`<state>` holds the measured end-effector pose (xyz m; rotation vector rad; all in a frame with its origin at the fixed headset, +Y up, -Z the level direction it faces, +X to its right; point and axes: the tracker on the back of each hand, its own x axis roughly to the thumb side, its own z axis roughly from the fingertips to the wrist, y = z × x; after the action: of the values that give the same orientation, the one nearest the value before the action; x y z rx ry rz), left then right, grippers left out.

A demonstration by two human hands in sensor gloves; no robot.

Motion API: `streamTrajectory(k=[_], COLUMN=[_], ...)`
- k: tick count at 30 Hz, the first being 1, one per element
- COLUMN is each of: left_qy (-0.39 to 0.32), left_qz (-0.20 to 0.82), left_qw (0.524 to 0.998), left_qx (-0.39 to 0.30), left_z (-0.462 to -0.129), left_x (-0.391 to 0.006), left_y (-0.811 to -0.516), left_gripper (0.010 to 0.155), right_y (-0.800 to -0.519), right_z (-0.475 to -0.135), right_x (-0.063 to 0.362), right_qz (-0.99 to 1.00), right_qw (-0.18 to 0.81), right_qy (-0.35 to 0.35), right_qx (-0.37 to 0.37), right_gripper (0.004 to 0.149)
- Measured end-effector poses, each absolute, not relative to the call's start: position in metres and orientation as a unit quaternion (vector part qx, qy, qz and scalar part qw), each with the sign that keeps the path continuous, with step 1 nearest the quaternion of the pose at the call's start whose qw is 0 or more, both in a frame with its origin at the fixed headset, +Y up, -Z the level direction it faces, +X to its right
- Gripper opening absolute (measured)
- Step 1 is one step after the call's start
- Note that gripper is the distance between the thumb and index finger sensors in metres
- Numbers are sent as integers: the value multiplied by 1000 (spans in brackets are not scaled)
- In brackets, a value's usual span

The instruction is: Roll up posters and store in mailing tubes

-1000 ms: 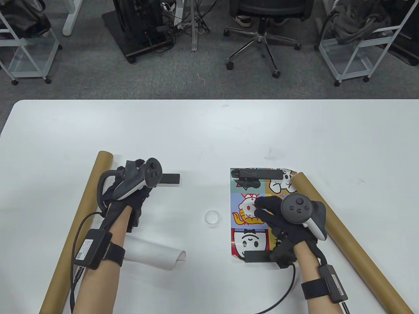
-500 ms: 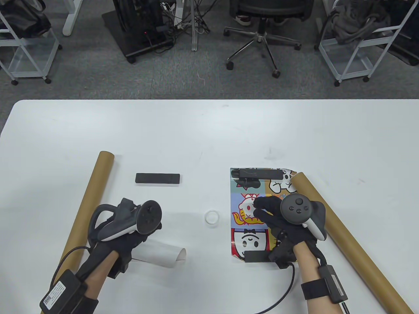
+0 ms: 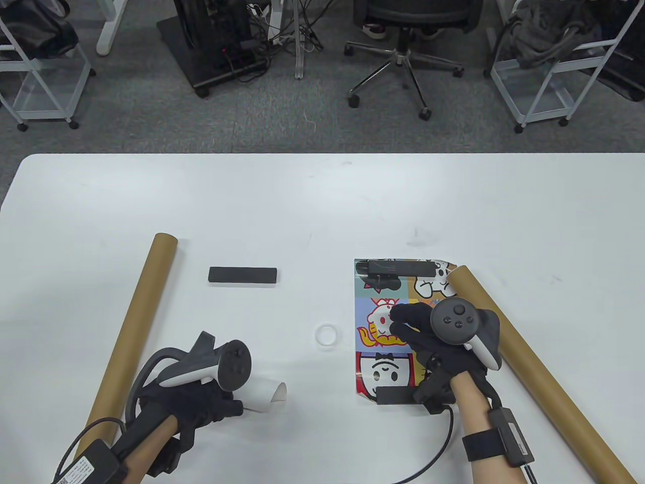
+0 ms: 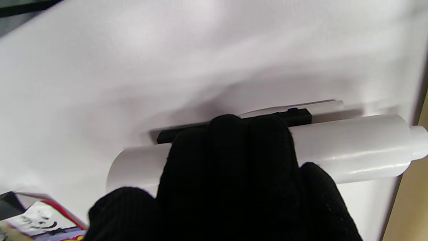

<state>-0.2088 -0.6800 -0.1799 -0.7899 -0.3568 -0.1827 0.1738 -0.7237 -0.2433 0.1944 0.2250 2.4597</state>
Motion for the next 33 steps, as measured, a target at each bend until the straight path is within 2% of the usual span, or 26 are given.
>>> streamTrajectory(k=[7, 15, 20, 24, 28, 33], left_qy=[-157, -136, -145, -185, -197, -217], left_qz=[-73, -57, -119, -176, -230, -274], left_qw=[904, 927, 923, 926, 915, 908], left_qx=[-391, -345, -335, -279, -267, -230], left_z=[-189, -196, -193, -187, -183, -181], left_x=[-214, -223, -220, -214, -208, -203], left_y=[-690, -695, -711, -721, -730, -734], left_gripper=[56, 64, 75, 72, 77, 76], right_y=[-724, -724, -725, -725, -726, -726], right_z=[-243, -243, -244, -244, -244, -244], right_x=[174, 172, 174, 173, 172, 173], right_qz=[938, 938, 938, 936, 937, 937], right_qw=[327, 325, 326, 330, 327, 327], right_qy=[85, 86, 89, 91, 93, 93], right_qx=[80, 83, 79, 81, 83, 81], right_gripper=[51, 52, 52, 52, 52, 52])
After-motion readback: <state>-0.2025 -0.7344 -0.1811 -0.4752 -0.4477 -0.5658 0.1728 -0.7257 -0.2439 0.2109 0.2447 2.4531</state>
